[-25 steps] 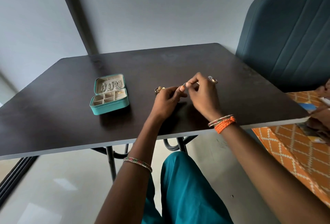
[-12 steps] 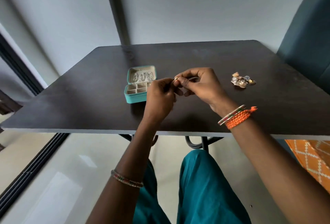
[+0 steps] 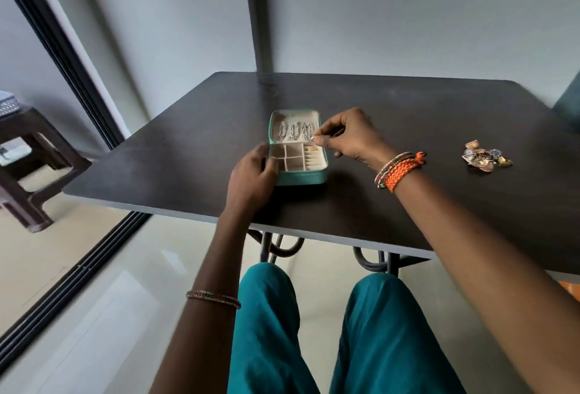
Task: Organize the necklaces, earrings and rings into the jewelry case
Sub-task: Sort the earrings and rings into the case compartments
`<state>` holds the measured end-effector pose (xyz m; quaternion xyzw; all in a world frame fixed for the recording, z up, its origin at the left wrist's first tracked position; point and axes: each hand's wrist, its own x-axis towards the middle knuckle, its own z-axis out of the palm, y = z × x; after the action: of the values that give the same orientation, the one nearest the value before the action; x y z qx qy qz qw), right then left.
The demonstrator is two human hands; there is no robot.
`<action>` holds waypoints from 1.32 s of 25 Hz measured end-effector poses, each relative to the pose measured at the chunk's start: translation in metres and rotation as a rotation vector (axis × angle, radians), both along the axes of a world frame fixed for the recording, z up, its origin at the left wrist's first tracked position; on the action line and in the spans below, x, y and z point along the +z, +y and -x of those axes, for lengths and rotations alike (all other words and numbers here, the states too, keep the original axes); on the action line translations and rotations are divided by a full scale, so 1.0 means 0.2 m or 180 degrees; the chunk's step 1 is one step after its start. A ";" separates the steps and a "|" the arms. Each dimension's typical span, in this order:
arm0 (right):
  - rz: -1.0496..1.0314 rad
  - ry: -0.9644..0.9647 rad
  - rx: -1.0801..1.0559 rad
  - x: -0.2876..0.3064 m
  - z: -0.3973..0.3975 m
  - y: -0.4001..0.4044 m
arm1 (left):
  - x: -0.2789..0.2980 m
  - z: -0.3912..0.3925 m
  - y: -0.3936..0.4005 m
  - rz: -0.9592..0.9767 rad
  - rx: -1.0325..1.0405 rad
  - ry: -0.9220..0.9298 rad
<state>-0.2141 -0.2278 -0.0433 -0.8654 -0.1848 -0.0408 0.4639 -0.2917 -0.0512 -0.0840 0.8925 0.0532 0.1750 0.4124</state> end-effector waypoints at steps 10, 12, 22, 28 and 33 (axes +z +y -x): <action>0.0723 -0.0063 0.0157 0.01 -0.02 0.04 | -0.02 -0.01 0.00 -0.0412 0.0070 0.0000; 0.0863 -0.0171 0.0164 0.01 0.00 0.06 | -0.02 -0.01 0.01 -0.0398 0.0095 0.0000; 0.1342 -0.0593 0.0111 0.07 0.07 0.06 | -0.02 -0.02 0.02 -0.0408 0.0051 0.0032; 0.1854 -0.1077 -0.0029 0.08 0.16 0.03 | -0.02 -0.02 0.02 -0.0397 0.0040 0.0060; 0.2250 -0.1268 -0.0110 0.07 0.20 0.06 | -0.02 -0.03 0.02 -0.0368 0.0031 0.0039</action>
<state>-0.2545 -0.2164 -0.0298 -0.9498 -0.2591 -0.1494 0.0921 -0.2866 -0.0465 -0.0879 0.9156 0.0499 0.1743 0.3590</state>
